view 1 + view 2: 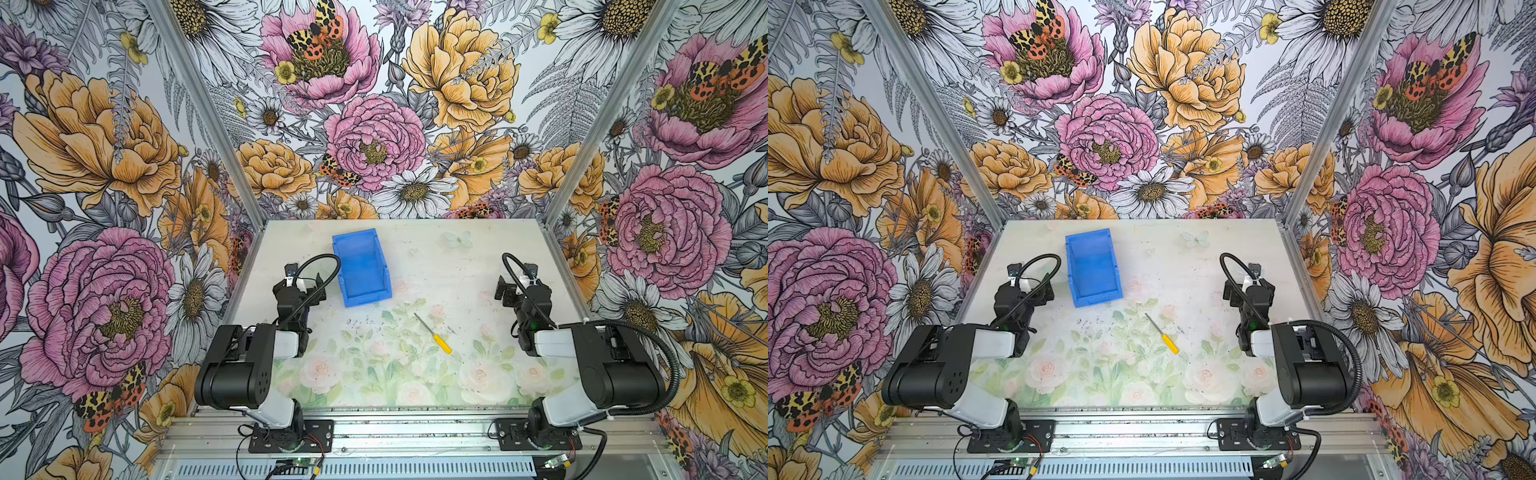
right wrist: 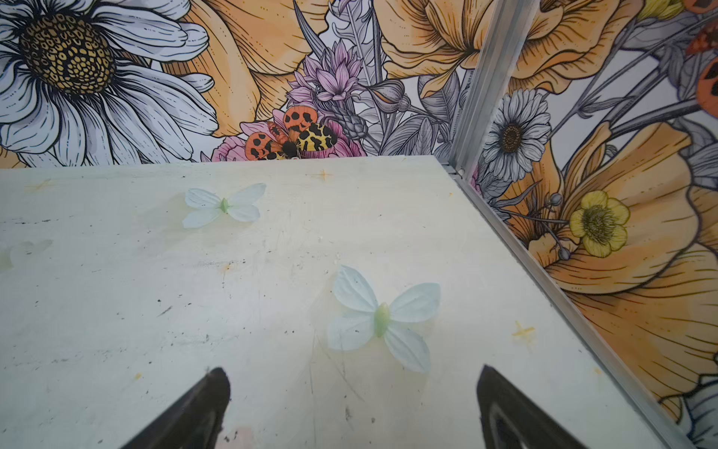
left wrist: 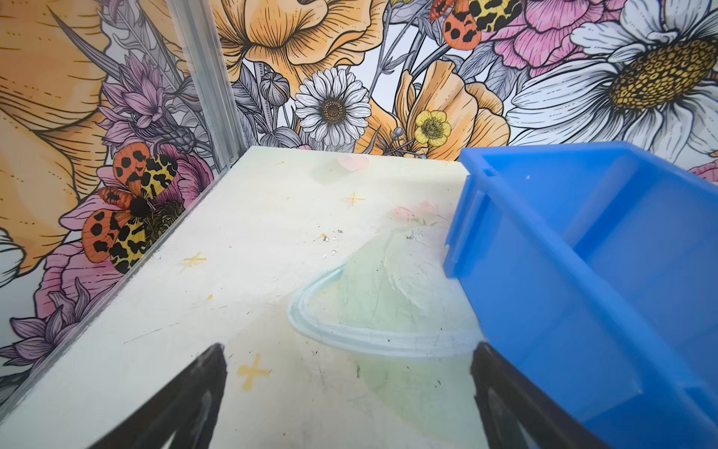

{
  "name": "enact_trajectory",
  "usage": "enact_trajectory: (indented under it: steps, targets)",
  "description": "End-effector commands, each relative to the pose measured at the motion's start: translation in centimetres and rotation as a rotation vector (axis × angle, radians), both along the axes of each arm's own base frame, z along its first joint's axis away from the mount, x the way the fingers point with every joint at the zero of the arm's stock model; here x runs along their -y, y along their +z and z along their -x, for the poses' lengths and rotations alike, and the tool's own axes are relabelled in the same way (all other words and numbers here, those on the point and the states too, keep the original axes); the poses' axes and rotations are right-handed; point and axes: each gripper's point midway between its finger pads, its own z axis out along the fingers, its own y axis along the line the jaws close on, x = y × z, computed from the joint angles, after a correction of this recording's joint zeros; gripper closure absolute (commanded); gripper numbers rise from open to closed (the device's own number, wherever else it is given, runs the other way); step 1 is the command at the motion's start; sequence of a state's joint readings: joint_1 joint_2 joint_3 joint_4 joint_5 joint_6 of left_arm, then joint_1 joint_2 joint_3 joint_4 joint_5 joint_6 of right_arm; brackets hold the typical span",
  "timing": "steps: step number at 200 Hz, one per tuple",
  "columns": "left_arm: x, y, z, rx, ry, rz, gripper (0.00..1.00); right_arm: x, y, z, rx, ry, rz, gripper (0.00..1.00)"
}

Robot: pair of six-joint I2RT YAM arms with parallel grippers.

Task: Put the screwdriver in the bin

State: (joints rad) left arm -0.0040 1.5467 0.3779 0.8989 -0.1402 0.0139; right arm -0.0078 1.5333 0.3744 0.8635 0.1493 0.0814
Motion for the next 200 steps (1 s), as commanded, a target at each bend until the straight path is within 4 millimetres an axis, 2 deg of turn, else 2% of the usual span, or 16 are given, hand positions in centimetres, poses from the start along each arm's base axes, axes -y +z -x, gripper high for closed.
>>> enact_trajectory:
  steps: [1,200]
  targets:
    - [0.17,0.73,-0.26,0.03,-0.007,0.009,0.01,0.27,0.69,-0.42,0.021,-0.016,-0.008,0.0]
    - [-0.03,0.8,-0.15,0.039,-0.037,0.039,0.01,0.23,0.73,-0.37,0.023,-0.016,-0.007,0.01]
